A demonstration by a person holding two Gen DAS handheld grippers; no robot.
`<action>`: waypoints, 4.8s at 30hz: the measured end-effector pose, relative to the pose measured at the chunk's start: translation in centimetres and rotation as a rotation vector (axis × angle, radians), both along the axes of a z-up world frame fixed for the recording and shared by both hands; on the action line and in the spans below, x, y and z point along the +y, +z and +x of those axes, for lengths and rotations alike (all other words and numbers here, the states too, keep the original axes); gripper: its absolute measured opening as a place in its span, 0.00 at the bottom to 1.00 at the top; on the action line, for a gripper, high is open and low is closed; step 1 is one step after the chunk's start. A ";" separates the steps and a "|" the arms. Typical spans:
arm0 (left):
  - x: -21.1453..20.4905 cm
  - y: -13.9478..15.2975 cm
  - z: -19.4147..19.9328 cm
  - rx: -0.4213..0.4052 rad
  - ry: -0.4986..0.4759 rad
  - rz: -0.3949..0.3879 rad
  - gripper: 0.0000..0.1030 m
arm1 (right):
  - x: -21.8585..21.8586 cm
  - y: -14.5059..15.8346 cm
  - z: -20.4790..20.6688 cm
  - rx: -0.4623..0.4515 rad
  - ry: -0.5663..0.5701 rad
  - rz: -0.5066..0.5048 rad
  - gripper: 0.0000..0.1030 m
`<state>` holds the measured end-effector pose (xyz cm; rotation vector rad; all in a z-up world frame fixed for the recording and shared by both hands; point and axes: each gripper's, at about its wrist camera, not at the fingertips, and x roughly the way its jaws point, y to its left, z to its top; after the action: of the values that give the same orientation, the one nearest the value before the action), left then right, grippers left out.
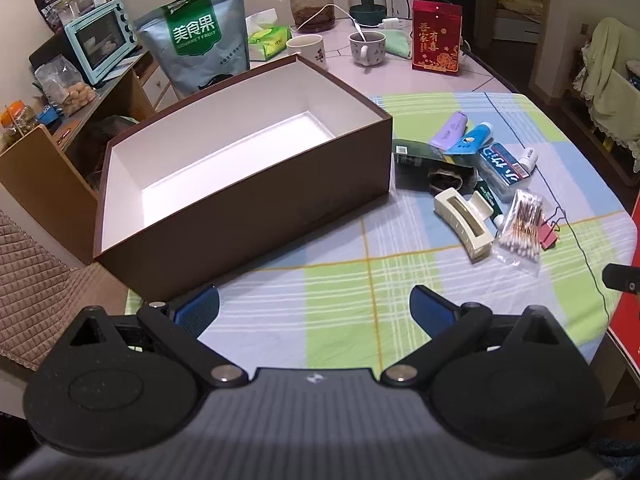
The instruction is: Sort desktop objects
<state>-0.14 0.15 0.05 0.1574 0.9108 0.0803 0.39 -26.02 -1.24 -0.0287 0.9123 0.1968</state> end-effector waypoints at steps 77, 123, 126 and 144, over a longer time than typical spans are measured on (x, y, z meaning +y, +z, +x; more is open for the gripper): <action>3.3 -0.3 -1.1 0.018 0.085 -0.036 0.98 | 2.5 -0.6 1.2 0.006 0.041 -0.021 1.00; -4.9 -5.3 6.0 0.148 -0.202 -0.222 0.98 | -5.7 -3.4 4.0 0.118 -0.130 0.066 1.00; -6.0 -5.5 6.6 0.145 -0.228 -0.230 0.94 | -6.4 -3.4 4.6 0.123 -0.126 0.070 1.00; -10.8 -9.6 11.5 0.164 -0.238 -0.273 0.74 | -10.4 -4.8 7.7 0.181 -0.113 0.080 1.00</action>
<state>11.40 -10.67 -9.59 0.0173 1.0509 -0.2804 8.11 -36.37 -6.09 0.1166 1.0823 0.1315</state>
